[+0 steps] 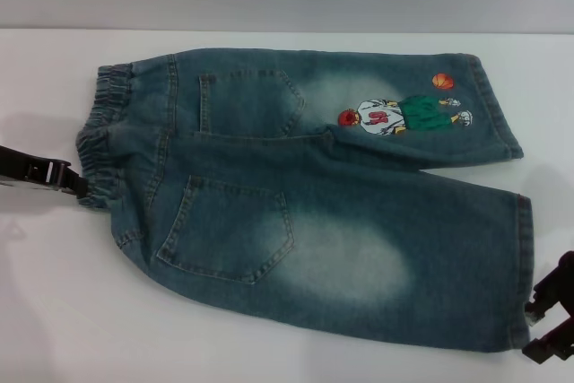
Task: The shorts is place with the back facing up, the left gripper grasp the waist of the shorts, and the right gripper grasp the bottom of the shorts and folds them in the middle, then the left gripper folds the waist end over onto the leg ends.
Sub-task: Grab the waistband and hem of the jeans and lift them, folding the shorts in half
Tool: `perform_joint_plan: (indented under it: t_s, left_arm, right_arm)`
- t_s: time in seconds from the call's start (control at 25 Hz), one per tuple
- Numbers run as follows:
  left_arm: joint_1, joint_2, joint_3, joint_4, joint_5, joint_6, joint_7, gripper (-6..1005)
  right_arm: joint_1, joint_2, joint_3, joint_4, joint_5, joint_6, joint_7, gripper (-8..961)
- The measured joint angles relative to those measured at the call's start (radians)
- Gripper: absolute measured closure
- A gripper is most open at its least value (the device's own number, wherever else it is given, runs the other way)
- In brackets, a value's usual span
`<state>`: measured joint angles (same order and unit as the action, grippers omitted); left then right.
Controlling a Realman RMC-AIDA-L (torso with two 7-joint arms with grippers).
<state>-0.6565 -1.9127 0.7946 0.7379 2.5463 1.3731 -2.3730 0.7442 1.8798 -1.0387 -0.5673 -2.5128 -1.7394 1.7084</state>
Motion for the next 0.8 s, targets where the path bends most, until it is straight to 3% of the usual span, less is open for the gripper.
perform_joint_plan:
  t_s: [0.44,0.8]
  left_arm:
    - [0.002,-0.003,0.000,0.000,0.000,0.003,0.008,970]
    - [0.003,0.000,0.000,0.000,0.000,0.003,0.009,970]
  right_arm:
    - [0.008,0.044,-0.008,-0.047,-0.004,-0.015,0.007,393]
    - [0.009,0.053,-0.012,-0.049,-0.015,-0.017,0.016,392]
